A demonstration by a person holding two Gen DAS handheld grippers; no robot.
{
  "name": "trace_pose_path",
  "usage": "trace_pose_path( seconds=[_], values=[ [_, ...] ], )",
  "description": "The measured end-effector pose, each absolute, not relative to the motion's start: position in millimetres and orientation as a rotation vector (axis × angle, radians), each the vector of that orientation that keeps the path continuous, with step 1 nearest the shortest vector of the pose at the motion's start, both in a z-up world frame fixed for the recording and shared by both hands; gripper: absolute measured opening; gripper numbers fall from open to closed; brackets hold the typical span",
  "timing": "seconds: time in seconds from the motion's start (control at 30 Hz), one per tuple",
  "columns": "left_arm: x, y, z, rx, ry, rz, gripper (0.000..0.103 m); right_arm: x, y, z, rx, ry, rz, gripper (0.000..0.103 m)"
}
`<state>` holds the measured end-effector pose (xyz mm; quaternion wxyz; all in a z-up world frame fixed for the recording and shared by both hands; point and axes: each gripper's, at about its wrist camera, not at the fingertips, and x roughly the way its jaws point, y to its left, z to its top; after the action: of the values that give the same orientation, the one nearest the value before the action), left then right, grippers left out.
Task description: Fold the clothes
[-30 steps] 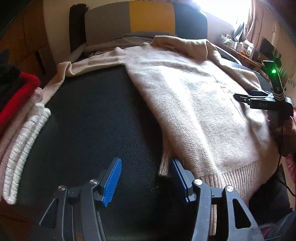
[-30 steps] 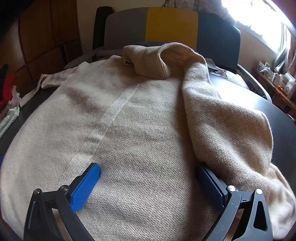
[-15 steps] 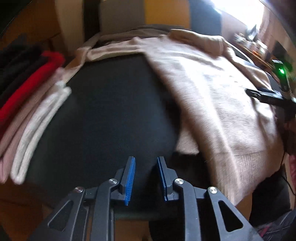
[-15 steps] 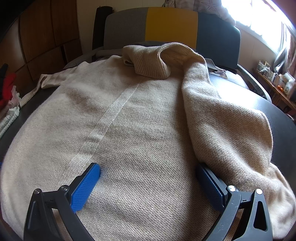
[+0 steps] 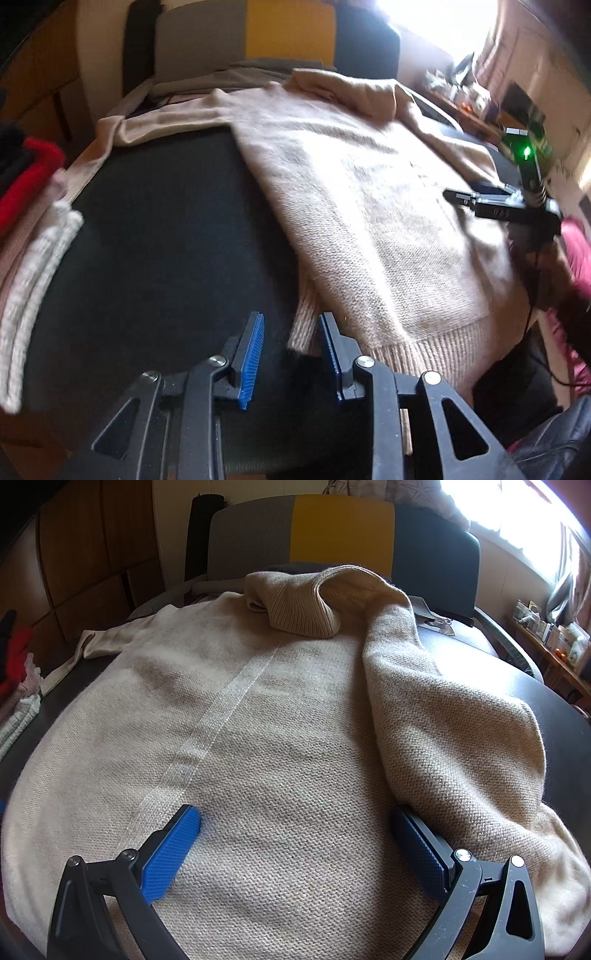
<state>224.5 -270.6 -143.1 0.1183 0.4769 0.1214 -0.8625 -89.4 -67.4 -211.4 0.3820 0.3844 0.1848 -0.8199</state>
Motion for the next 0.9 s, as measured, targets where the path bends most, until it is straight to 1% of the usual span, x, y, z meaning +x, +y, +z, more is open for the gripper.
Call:
trace_pose_path(
  seconds=[0.1,0.17,0.2,0.23,0.27,0.33,0.57,0.63,0.8,0.87,0.9],
  values=[
    [215,-266,-145,1.413,0.341,-2.537,0.034,-91,-67,-212,0.981,0.470,-2.091,0.103],
    [208,-263,-146,1.419,0.333,-2.548,0.034,-91,-66,-212,0.981,0.470,-2.091,0.103],
    [206,-262,-145,1.415,0.340,-2.551,0.031,-91,-66,-211,0.981,0.469,-2.091,0.103],
    [205,-261,-144,1.409,0.349,-2.553,0.022,-91,-66,-211,0.981,0.470,-2.091,0.103],
    [203,-260,-143,1.404,0.358,-2.555,0.005,-91,-66,-211,0.981,0.470,-2.091,0.103],
    [206,-262,-140,1.381,0.394,-2.555,0.005,-91,-66,-211,0.981,0.470,-2.091,0.103],
    [265,-289,-120,1.158,0.730,-2.516,0.004,-89,-67,-210,0.981,0.469,-2.092,0.103],
    [283,-294,-118,1.123,0.751,-2.477,0.000,-89,-67,-211,0.980,0.470,-2.092,0.103],
    [326,-313,-122,1.079,0.832,-2.358,0.000,-88,-68,-211,0.980,0.471,-2.094,0.103],
    [331,-314,-123,1.065,0.854,-2.375,0.000,-88,-68,-211,0.980,0.471,-2.094,0.103],
    [330,-314,-122,1.051,0.872,-2.403,0.007,-88,-68,-211,0.980,0.472,-2.095,0.103]
  ],
)
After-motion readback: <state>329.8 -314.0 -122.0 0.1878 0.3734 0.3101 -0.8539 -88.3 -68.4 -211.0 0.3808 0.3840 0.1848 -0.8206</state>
